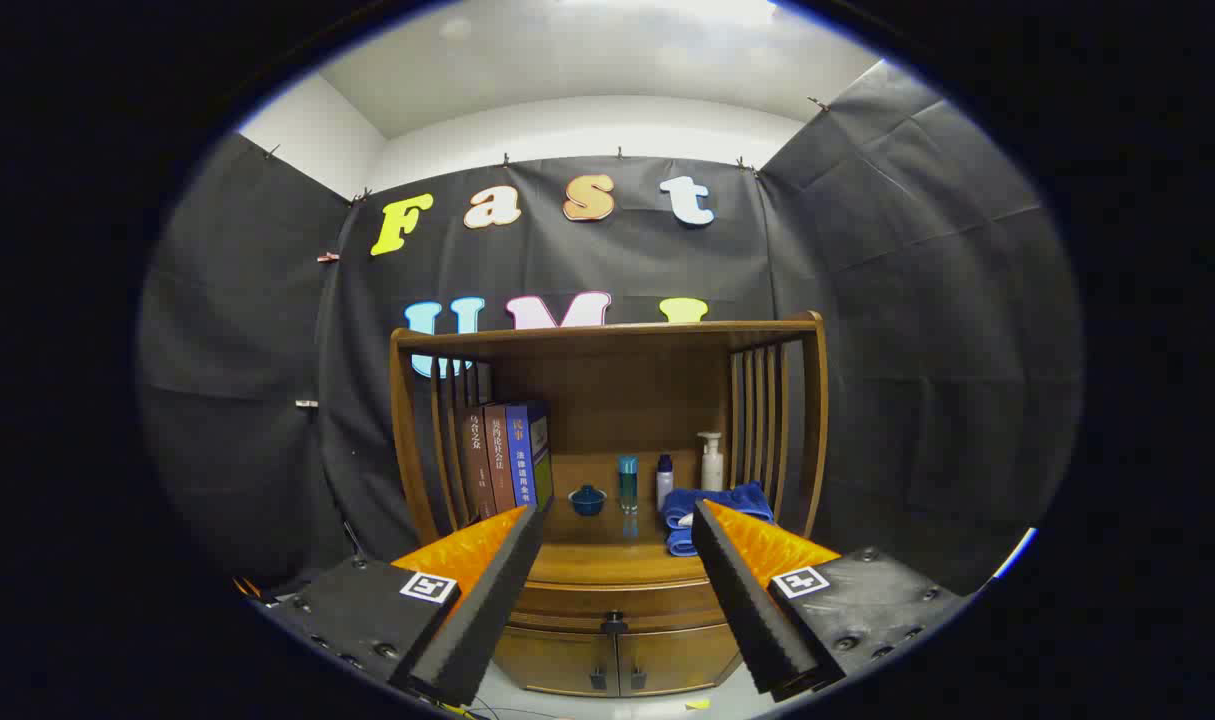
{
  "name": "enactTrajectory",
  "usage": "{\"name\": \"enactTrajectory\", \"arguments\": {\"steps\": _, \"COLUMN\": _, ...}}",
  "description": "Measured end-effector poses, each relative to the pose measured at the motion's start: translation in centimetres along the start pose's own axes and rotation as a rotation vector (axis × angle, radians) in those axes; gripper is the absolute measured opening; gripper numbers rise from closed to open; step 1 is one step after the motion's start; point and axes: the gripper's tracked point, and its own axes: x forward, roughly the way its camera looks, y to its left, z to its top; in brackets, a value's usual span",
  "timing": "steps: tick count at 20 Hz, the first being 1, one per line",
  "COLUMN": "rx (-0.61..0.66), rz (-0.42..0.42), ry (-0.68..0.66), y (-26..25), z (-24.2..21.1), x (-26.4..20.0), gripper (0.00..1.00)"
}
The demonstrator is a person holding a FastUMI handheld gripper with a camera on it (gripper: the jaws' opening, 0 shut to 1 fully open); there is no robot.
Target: Pull open the drawer, take out the items inside it, and place them on the countertop above the cabinet.
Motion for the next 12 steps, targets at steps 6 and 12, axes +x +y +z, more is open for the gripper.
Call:
{"name": "enactTrajectory", "arguments": {"steps": 6, "rx": -0.006, "rz": 0.005, "ry": -0.007, "y": 0.06, "z": 0.41, "x": -0.07, "gripper": 0.99}}
{"name": "enactTrajectory", "arguments": {"steps": 12, "rx": -0.004, "rz": 0.003, "ry": 0.004, "y": -0.19, "z": -0.02, "x": -0.17, "gripper": 0.99}}
